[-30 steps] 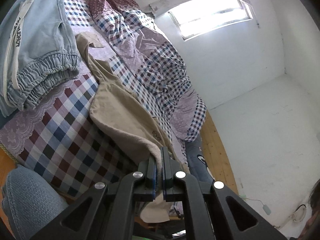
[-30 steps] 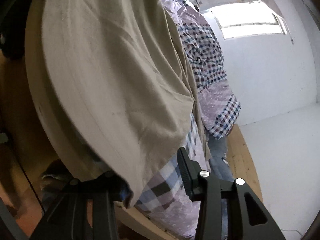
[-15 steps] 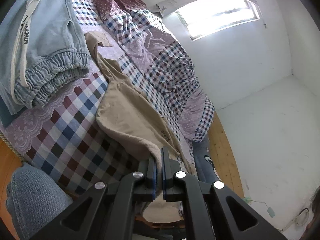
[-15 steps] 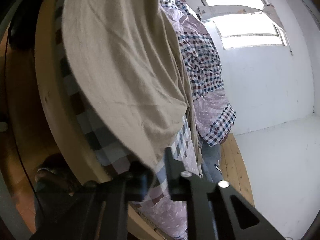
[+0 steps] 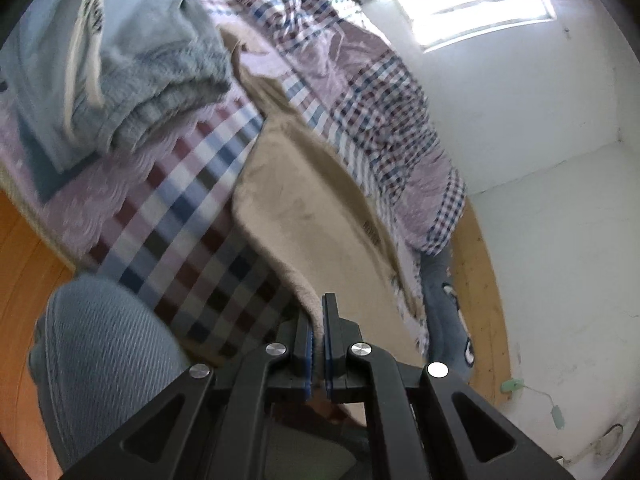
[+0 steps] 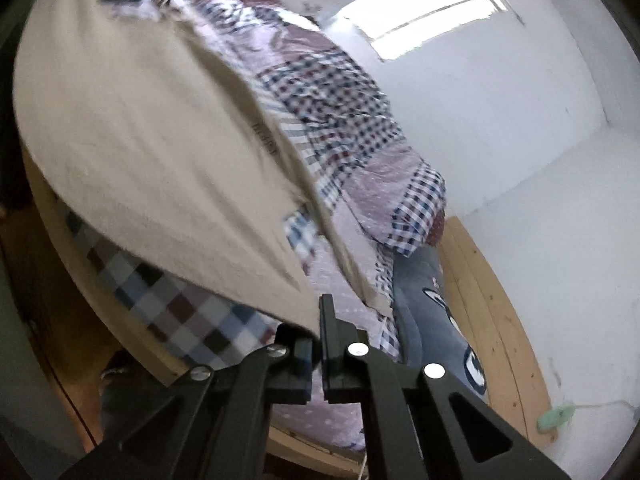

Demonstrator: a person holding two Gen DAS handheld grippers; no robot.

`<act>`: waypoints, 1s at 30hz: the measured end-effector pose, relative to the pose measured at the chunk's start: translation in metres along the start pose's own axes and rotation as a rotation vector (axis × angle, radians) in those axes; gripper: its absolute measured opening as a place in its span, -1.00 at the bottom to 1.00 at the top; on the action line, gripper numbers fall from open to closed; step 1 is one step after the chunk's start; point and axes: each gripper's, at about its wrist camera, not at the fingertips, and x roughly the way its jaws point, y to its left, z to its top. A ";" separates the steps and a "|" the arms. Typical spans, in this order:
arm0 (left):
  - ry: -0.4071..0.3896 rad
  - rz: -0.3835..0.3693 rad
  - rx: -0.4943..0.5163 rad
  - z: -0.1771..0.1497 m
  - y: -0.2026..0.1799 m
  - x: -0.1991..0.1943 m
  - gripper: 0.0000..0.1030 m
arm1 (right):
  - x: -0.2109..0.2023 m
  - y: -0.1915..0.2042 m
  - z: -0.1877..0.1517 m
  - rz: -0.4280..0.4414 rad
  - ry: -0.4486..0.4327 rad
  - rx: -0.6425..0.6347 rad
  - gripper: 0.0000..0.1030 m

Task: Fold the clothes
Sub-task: 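Lift the sweatshirt hem with both grippers and flip it over the bed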

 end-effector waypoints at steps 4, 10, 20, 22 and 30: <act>0.061 0.039 -0.034 -0.021 0.010 0.000 -0.96 | -0.018 -0.012 -0.004 0.015 0.011 0.019 -1.00; 0.102 0.059 -0.068 -0.046 0.023 -0.011 -0.96 | -0.029 -0.014 -0.019 0.068 0.048 0.037 -1.00; 0.013 -0.014 -0.072 -0.027 0.014 -0.043 -0.96 | -0.020 0.004 -0.015 0.216 0.070 -0.034 -0.99; -0.003 -0.018 -0.067 -0.015 0.010 -0.041 -0.96 | -0.015 0.001 -0.008 0.212 0.060 -0.045 -0.99; -0.051 -0.007 -0.039 0.055 -0.010 -0.010 -0.96 | 0.041 -0.027 0.031 0.224 0.054 -0.071 -0.99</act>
